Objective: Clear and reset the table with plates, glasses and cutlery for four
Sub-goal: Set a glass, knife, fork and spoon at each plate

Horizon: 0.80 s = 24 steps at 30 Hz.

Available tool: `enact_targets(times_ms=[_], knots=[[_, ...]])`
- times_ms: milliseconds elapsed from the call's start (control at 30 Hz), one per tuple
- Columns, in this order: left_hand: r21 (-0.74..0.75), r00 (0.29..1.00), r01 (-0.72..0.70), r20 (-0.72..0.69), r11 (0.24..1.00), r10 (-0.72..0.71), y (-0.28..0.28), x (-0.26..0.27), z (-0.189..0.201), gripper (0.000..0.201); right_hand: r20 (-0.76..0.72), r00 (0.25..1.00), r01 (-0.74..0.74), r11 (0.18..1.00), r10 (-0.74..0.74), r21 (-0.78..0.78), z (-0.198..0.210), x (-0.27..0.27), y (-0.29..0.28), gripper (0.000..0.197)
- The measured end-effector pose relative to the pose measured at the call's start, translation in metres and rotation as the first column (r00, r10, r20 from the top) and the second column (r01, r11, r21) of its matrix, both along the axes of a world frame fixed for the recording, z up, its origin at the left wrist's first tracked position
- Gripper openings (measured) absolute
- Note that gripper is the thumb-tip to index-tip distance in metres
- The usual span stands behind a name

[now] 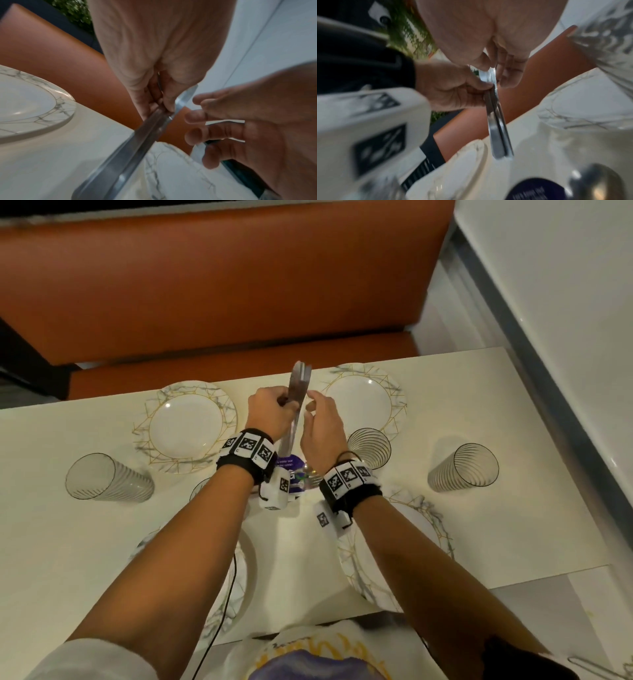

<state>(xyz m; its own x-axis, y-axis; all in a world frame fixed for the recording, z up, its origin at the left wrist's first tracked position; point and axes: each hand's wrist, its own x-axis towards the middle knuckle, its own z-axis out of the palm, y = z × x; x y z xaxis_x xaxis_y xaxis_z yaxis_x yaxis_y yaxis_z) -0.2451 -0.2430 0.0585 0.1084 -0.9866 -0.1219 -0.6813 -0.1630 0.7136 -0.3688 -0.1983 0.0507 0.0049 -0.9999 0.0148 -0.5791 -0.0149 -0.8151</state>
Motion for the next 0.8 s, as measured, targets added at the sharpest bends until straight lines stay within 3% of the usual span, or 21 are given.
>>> enact_targets(times_ms=[133, 267, 433, 567, 667, 800], knots=[[0.029, 0.975, 0.110, -0.199, 0.994, -0.102, 0.010, 0.011, 0.014, 0.014, 0.109, 0.991, 0.076, 0.997, -0.071, -0.034, 0.022, -0.005, -0.022, 0.043], [0.030, 0.909, 0.168, -0.392, 0.985, -0.143, 0.028, 0.017, 0.024, 0.020, 0.008, 0.998, -0.056, 0.998, 0.056, -0.022, 0.040, -0.014, -0.029, 0.026], [0.047, 0.774, 0.161, -0.626, 0.986, -0.096, 0.046, 0.013, 0.030, 0.020, -0.041, 0.997, -0.063, 0.997, 0.061, -0.045, 0.056, -0.022, -0.023, 0.023], [0.080, 0.765, 0.196, -0.636, 0.977, -0.101, 0.060, 0.013, 0.030, 0.021, 0.006, 0.997, -0.071, 0.995, 0.072, -0.068, 0.071, -0.024, -0.010, 0.023], [0.144, 0.765, 0.250, -0.635, 0.957, -0.104, 0.073, 0.017, 0.024, 0.025, 0.061, 0.998, 0.010, 0.995, -0.004, -0.101, 0.082, -0.029, -0.007, 0.020], [0.191, 0.728, 0.230, -0.685, 0.954, -0.039, 0.080, 0.030, 0.018, 0.027, 0.338, 0.933, 0.136, 0.990, -0.122, -0.020, 0.086, -0.050, -0.006, 0.018]])
